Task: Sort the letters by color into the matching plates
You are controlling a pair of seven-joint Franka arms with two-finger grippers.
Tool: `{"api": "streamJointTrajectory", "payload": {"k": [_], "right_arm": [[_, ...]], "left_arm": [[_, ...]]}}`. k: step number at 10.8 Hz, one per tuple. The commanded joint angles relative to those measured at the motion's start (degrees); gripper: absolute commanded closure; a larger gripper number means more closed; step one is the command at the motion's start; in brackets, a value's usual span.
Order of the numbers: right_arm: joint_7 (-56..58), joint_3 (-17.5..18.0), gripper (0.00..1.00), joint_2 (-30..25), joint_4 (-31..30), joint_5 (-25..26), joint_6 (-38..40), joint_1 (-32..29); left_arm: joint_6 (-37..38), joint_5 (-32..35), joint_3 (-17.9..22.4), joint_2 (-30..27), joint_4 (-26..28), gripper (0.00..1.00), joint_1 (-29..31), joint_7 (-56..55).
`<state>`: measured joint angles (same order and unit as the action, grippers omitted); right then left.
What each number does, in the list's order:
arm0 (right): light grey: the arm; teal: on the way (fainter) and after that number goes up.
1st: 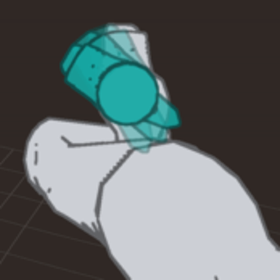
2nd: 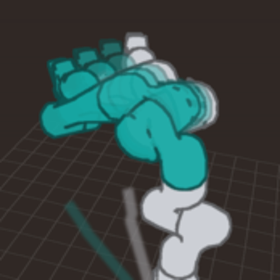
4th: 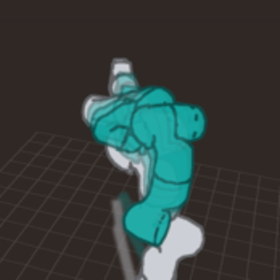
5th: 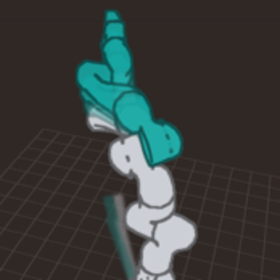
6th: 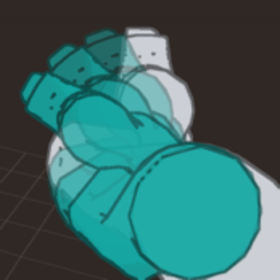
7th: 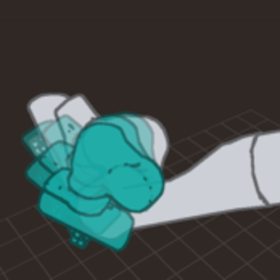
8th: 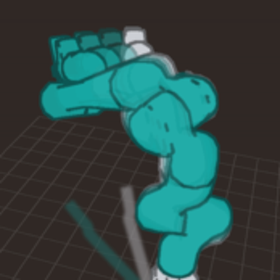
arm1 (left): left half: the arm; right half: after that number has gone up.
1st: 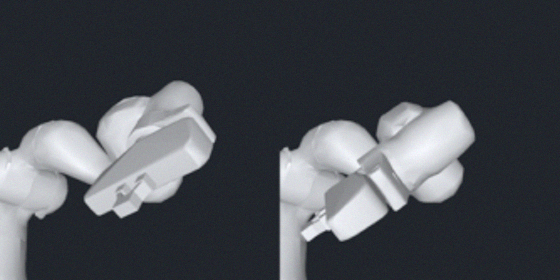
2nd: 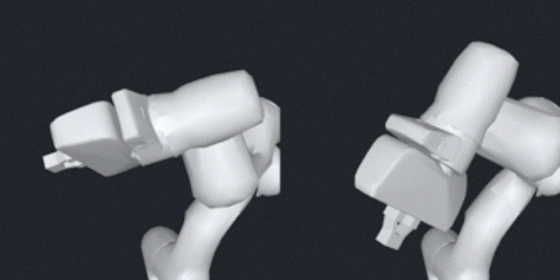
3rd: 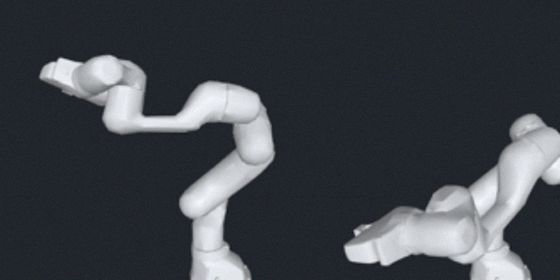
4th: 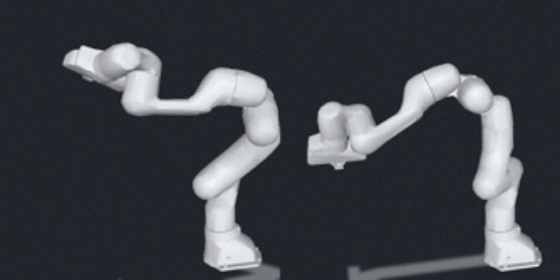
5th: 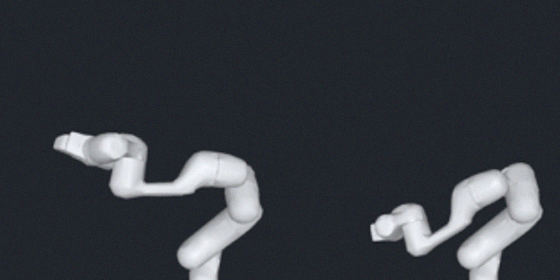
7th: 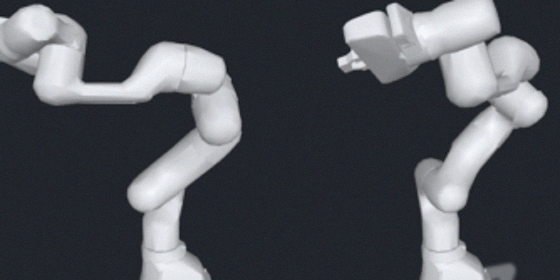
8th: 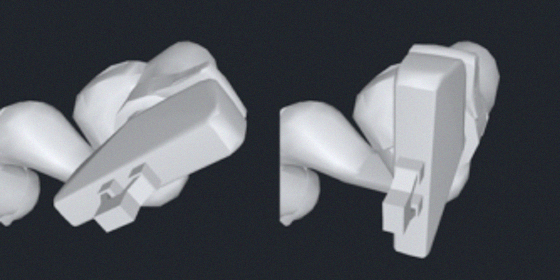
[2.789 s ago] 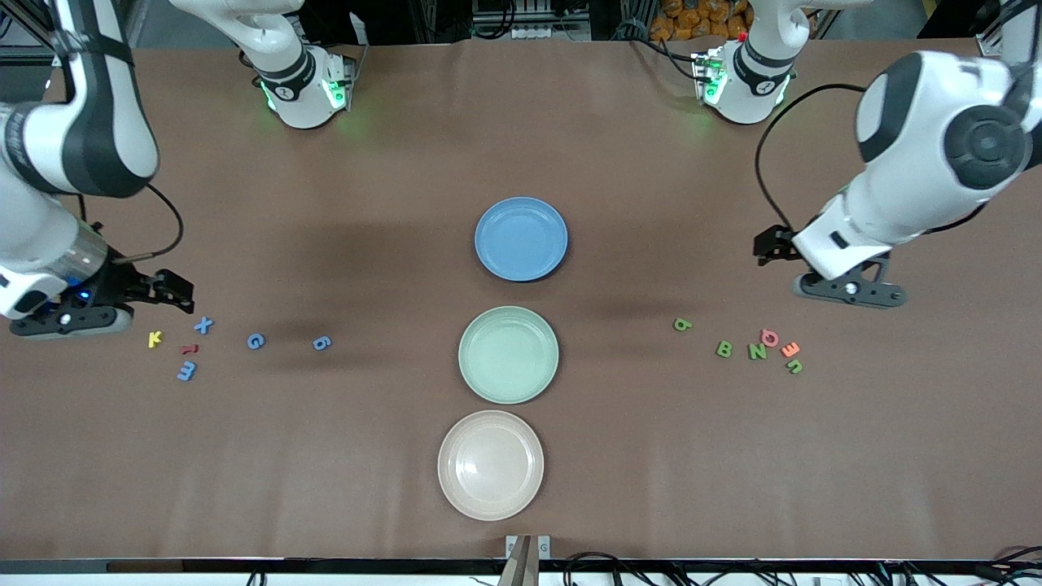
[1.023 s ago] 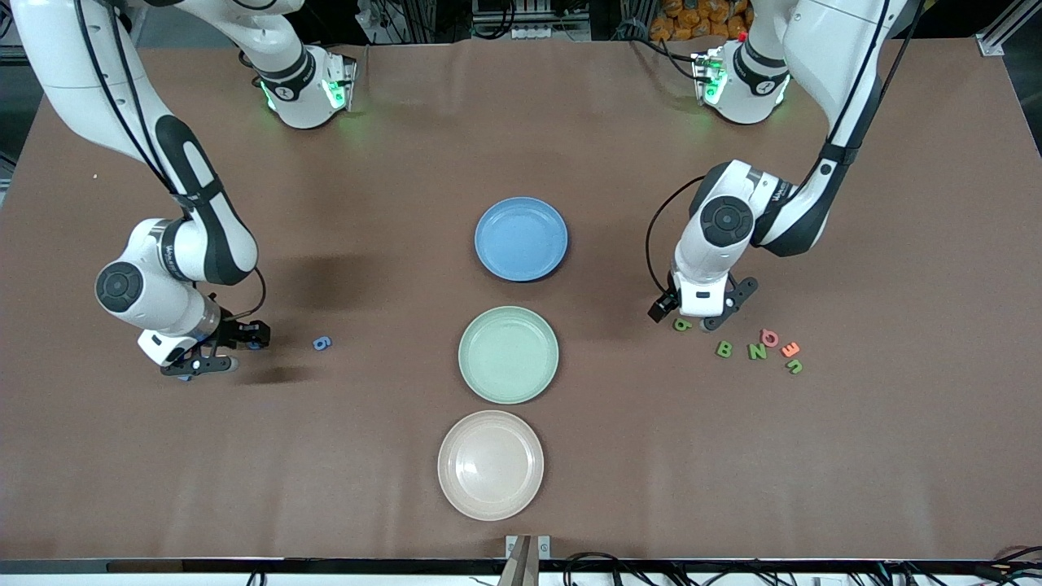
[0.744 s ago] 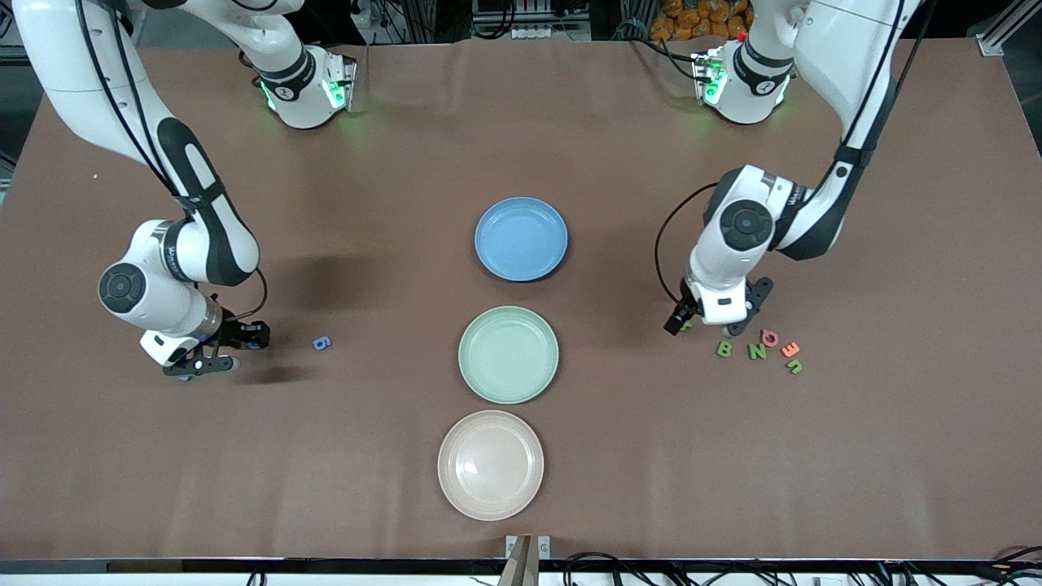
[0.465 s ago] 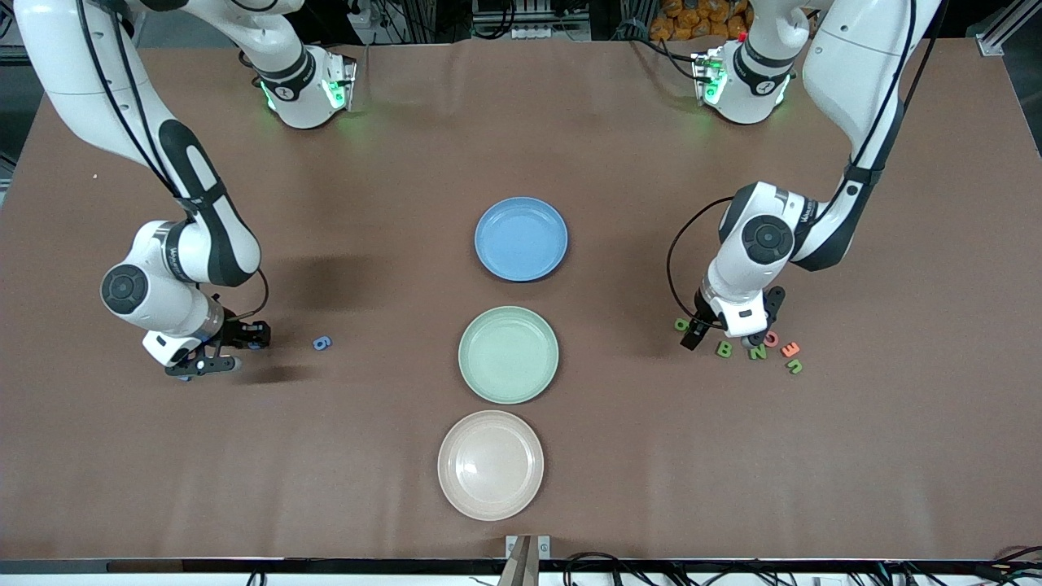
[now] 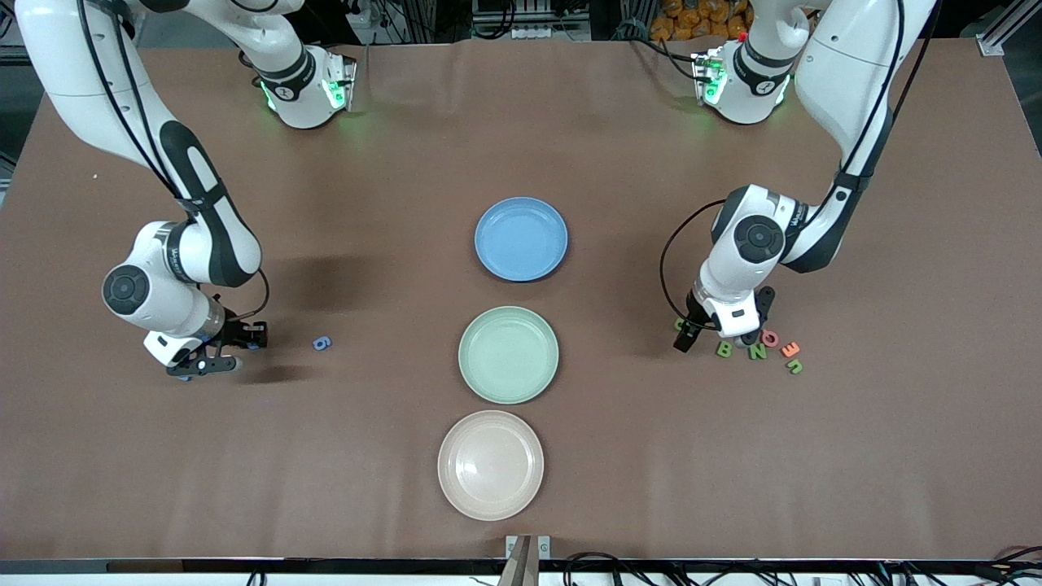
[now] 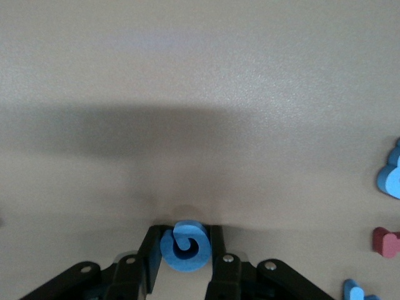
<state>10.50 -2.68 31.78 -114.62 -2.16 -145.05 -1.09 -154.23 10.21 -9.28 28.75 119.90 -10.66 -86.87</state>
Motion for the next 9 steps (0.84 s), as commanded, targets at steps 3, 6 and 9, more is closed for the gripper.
{"api": "streamJointTrajectory", "payload": {"k": [3, 6, 9], "right_arm": [[0.84, 0.57, 1.00, -1.27, 0.80, -0.92, 0.73, 0.47], [0.05, 0.66, 1.00, -4.44, 5.52, -1.00, 10.10, 3.10], [-2.93, 0.57, 1.00, -4.19, 9.50, -1.09, 14.98, 8.11]], "left_arm": [[-4.15, 1.92, 0.22, 1.13, 1.73, 0.00, -0.50, -2.87], [-4.24, 3.40, 0.22, 1.92, 1.65, 0.00, -0.67, -2.87], [-4.24, 5.17, 0.22, 2.36, 1.65, 0.00, -0.59, -2.96]]}}
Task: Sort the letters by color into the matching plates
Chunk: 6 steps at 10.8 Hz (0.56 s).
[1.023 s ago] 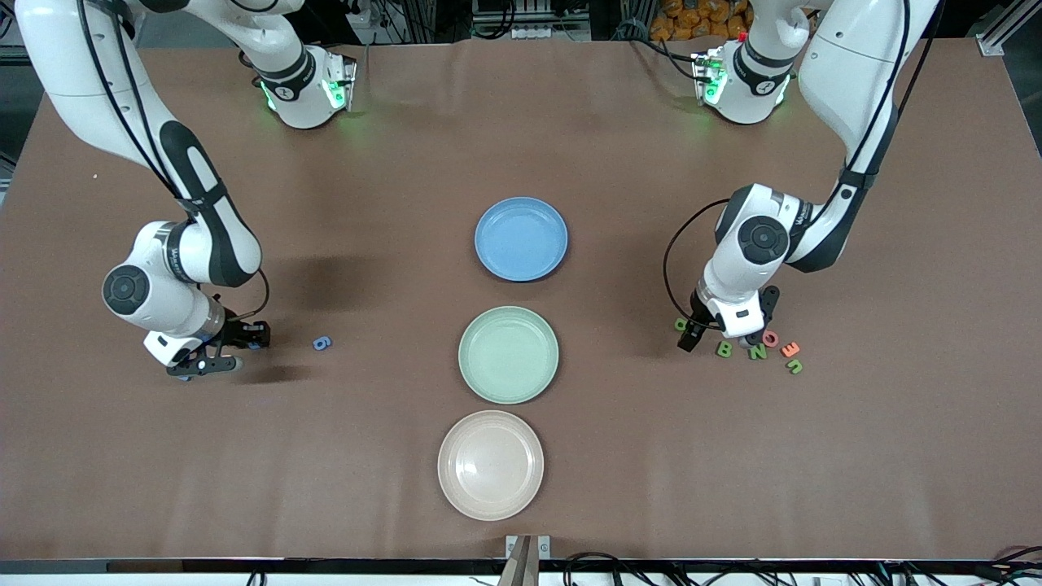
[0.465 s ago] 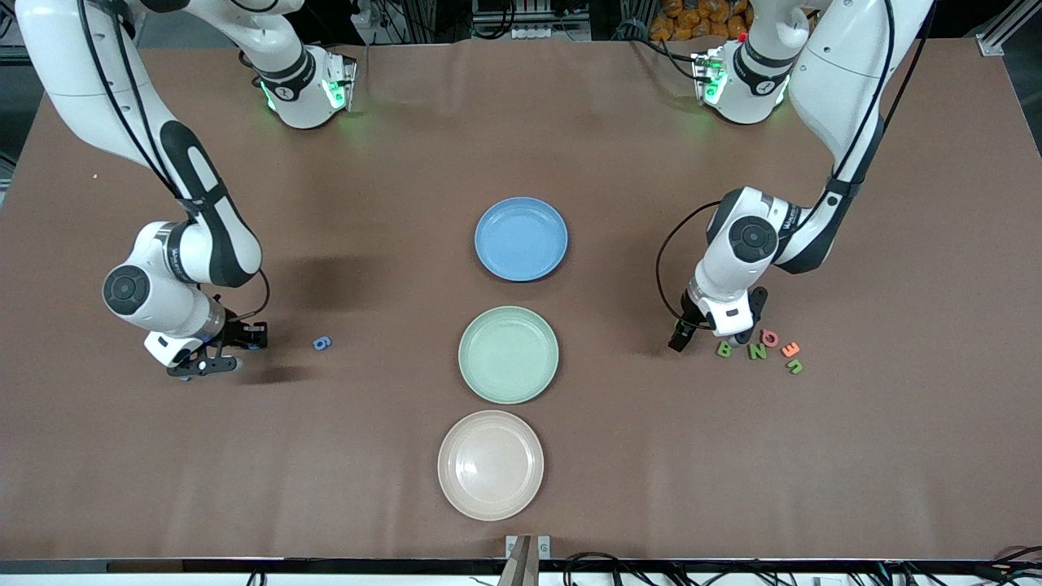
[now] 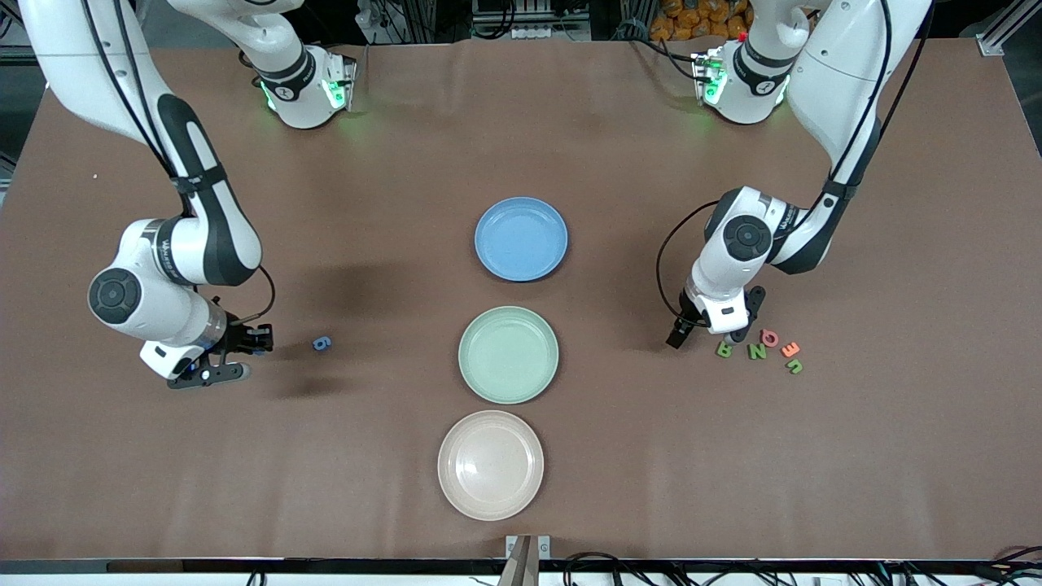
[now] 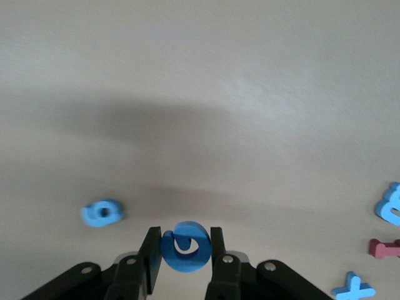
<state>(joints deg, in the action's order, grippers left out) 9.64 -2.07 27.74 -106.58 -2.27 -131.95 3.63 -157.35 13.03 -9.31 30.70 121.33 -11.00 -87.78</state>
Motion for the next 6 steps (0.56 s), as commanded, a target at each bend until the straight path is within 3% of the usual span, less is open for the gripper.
{"api": "streamJointTrajectory", "payload": {"k": [1, 2, 3, 4, 5, 6], "right_arm": [[-3.91, 0.48, 1.00, -0.14, 1.38, -1.07, 1.79, 4.45], [-6.71, 1.97, 1.00, -0.23, 1.29, -1.33, 1.79, 5.85], [-9.01, 3.37, 1.00, -0.40, 1.11, -1.60, 1.96, 7.17], [-9.72, 5.04, 1.00, -0.67, 1.02, -1.69, 2.14, 8.31], [-10.95, 6.89, 1.00, -0.76, 0.85, -1.69, 2.23, 9.37], [-13.49, 8.47, 1.00, -0.76, 0.24, -1.69, 1.71, 11.73]], "left_arm": [[-1.12, 2.96, 0.25, 0.50, 0.22, 0.00, -0.25, -2.05], [-1.12, 3.67, 0.25, 0.41, 0.22, 0.04, -0.25, -2.05], [-1.12, 3.76, 0.25, 0.41, 0.22, 0.46, -0.16, -2.13], [-1.12, 3.85, 0.25, 0.41, 0.22, 0.82, -0.25, -2.74], [-1.12, 3.85, 0.25, 0.41, 0.22, 1.00, -0.34, -3.45], [-1.12, 3.94, 0.25, 0.41, 0.22, 1.00, -0.34, -3.45]]}}
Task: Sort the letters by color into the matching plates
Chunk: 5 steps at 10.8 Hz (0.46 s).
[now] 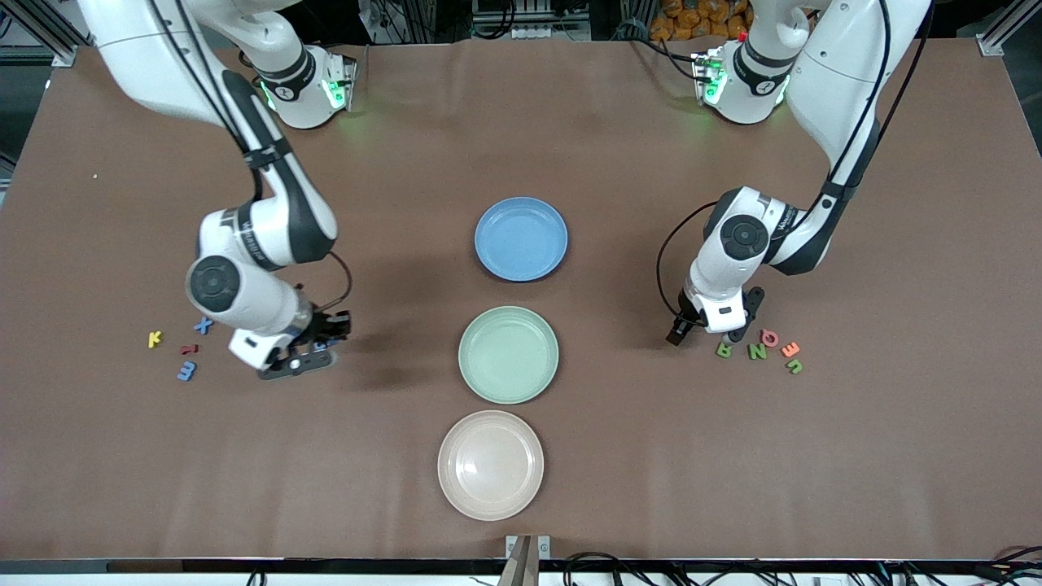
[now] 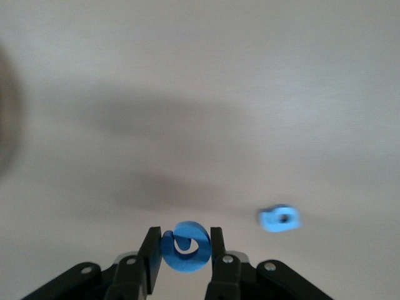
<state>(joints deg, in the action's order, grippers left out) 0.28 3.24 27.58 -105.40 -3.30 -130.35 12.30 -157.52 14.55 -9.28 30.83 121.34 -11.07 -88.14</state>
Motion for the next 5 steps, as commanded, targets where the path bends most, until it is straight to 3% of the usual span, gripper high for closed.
{"api": "streamJointTrajectory", "payload": {"k": [1, 5], "right_arm": [[-9.71, 3.35, 1.00, -0.60, -1.12, -0.65, -0.77, 7.26], [-24.16, 3.35, 1.00, 0.28, -1.21, -0.57, -2.98, 19.67]], "left_arm": [[-0.95, 2.50, 0.23, 0.29, 0.22, 1.00, -0.26, -3.09], [-0.86, 2.41, 0.14, -0.24, -0.22, 1.00, -0.18, -3.18]]}}
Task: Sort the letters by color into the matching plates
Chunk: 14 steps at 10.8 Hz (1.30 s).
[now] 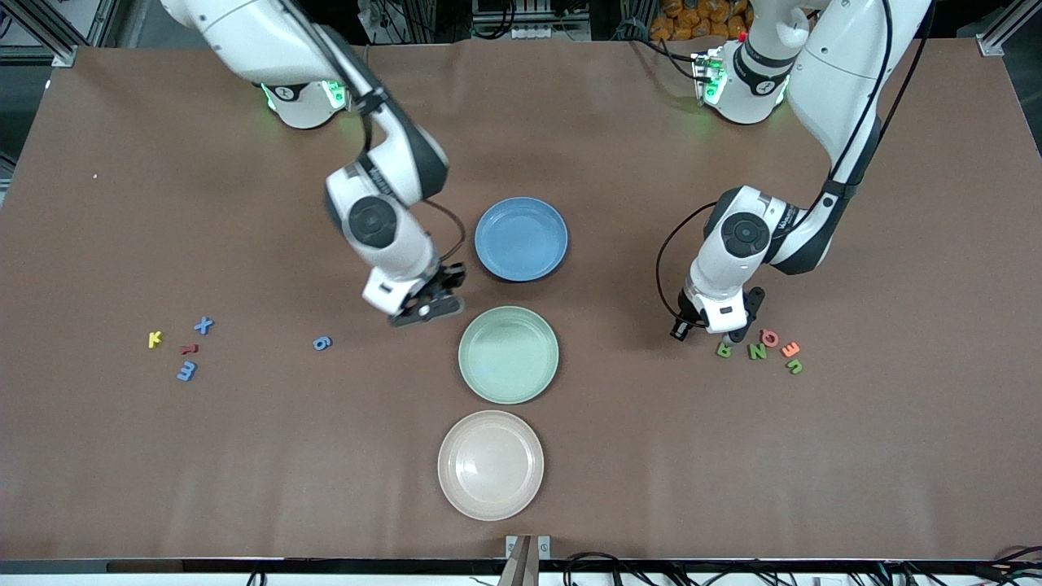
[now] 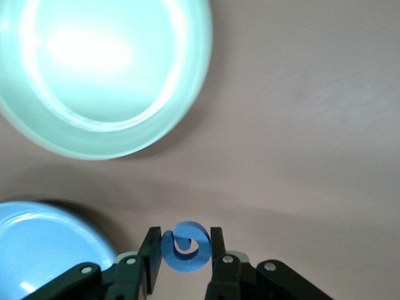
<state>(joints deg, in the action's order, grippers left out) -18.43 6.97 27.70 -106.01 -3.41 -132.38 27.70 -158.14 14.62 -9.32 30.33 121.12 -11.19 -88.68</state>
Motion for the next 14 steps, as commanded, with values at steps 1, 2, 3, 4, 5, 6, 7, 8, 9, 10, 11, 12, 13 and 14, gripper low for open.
{"api": "streamJointTrajectory", "payload": {"k": [1, 2, 3, 4, 5, 6, 7, 8, 9, 10, 11, 12, 13, 14], "right_arm": [[-8.87, -0.37, 1.00, 1.03, -0.60, -0.37, -1.30, 6.47], [-11.51, -0.29, 1.00, 1.56, -0.78, -0.10, -1.57, 8.58], [-15.11, -0.37, 1.00, 1.92, -0.78, 0.07, -1.48, 11.12], [-18.19, -0.37, 1.00, 2.01, -0.78, 0.16, -1.31, 13.06], [-20.74, -0.29, 1.00, 2.10, -0.78, 0.16, -1.39, 14.21], [-23.03, -0.29, 1.00, 2.10, -0.78, 0.25, -1.39, 15.36], [-24.01, -0.37, 1.00, 2.10, -0.78, 0.16, -1.39, 16.24], [-24.80, -0.37, 0.85, 2.01, -0.78, 0.25, -1.22, 16.86], [-26.47, -0.37, 0.51, 1.92, -0.69, 0.25, -1.04, 16.86], [-27.18, -0.37, 0.01, 1.75, -0.69, 0.25, -0.96, 16.86], [-27.53, -0.64, 0.00, 1.48, -0.61, 0.25, -0.78, 16.95], [-27.54, -0.90, 0.00, 1.31, -0.34, 0.25, -0.69, 16.86], [-27.45, -2.03, 0.00, 1.04, 0.09, 0.34, 0.09, 16.86], [-27.45, -3.26, 0.00, 1.04, 1.14, 0.34, 0.80, 16.43]], "left_arm": [[-0.24, 2.34, 0.10, 0.09, -0.44, 1.00, 0.20, -2.64], [-0.24, 2.34, 0.01, 0.00, -1.40, 1.00, 0.21, -2.64], [-0.16, 2.34, -0.08, 0.08, -2.63, 1.00, -0.05, -2.64], [-0.07, 1.82, -0.17, 0.08, -4.55, 1.00, -0.14, -2.73], [-0.07, 1.46, -0.34, 0.08, -6.40, 1.00, -0.06, -2.99], [-0.07, 1.02, -0.52, 0.17, -8.51, 1.00, -0.14, -4.73], [0.02, 0.85, -1.13, 0.17, -10.36, 1.00, -0.32, -5.53], [-0.07, 0.58, -2.70, 0.69, -12.29, 1.00, -0.23, -5.45], [-0.07, -0.12, -4.20, 2.09, -14.83, 1.00, -0.32, -5.37], [-0.15, -0.91, -5.95, 4.11, -18.16, 1.00, -0.67, -5.63], [-0.16, -1.00, -6.67, 5.52, -20.89, 1.00, -2.06, -5.98], [-0.33, -1.87, -6.85, 6.84, -23.53, 1.00, -3.47, -6.16], [-0.33, -2.23, -7.28, 8.24, -25.99, 1.00, -5.49, -6.07], [-0.59, -1.97, -7.29, 9.39, -27.24, 1.00, -7.77, -4.85]]}}
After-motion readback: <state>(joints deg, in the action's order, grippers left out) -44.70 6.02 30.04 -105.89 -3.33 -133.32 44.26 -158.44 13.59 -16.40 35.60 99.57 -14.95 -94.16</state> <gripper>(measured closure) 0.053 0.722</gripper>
